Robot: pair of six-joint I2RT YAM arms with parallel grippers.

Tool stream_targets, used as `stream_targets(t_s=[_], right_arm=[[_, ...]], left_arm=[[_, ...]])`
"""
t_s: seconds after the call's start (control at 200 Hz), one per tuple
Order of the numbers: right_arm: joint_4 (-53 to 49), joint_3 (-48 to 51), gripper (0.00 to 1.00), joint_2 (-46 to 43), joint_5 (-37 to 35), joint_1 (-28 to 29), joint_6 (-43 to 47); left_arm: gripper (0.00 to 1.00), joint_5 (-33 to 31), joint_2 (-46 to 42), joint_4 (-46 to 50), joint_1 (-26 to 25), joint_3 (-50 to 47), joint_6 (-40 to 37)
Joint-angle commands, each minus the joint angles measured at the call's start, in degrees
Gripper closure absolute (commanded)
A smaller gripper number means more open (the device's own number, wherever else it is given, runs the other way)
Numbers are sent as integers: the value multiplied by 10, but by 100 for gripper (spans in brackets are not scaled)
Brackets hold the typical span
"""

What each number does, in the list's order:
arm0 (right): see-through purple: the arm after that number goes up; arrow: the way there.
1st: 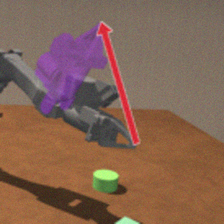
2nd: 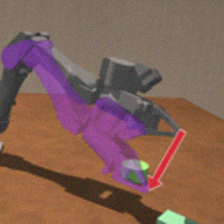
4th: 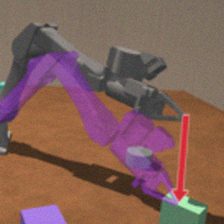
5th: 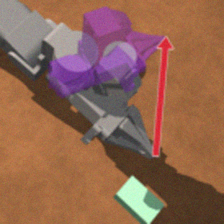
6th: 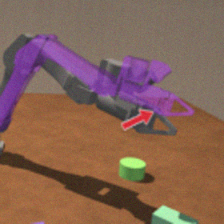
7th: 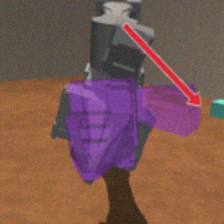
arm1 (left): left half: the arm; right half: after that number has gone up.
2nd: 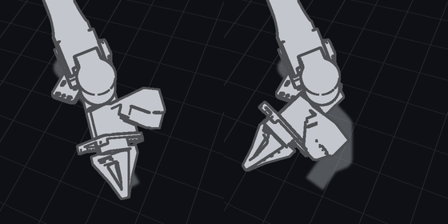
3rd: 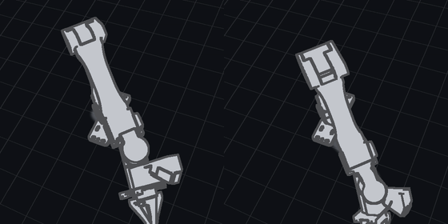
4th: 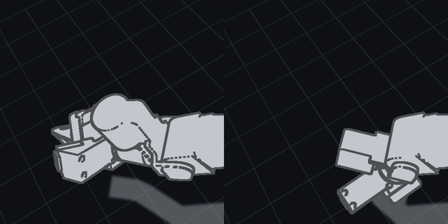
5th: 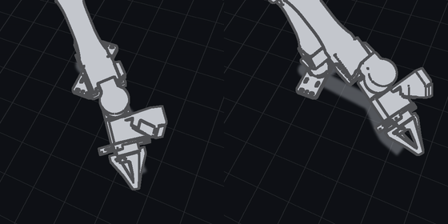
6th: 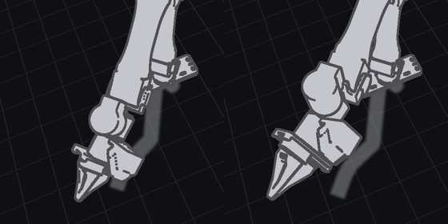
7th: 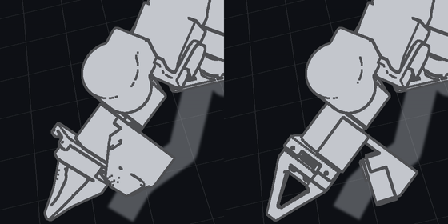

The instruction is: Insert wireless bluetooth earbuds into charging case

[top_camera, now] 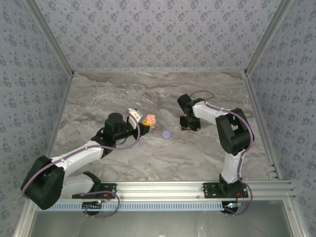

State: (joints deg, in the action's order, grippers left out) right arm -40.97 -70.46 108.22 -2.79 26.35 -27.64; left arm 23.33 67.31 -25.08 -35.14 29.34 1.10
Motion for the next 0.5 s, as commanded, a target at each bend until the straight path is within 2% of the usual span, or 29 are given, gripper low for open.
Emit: stream_targets(t_s=[0.0,0.3,0.495], right_arm=[[2,-8,68,22,5,-4,-3],[12,-10,77,25,6,-3,10],[16,2,80,4,0,-2,8]], left_arm=[[83,4,2,-12,-2,16,4],[84,5,3,-11,-1,15,4],[84,5,4,-11,-1,16,5]])
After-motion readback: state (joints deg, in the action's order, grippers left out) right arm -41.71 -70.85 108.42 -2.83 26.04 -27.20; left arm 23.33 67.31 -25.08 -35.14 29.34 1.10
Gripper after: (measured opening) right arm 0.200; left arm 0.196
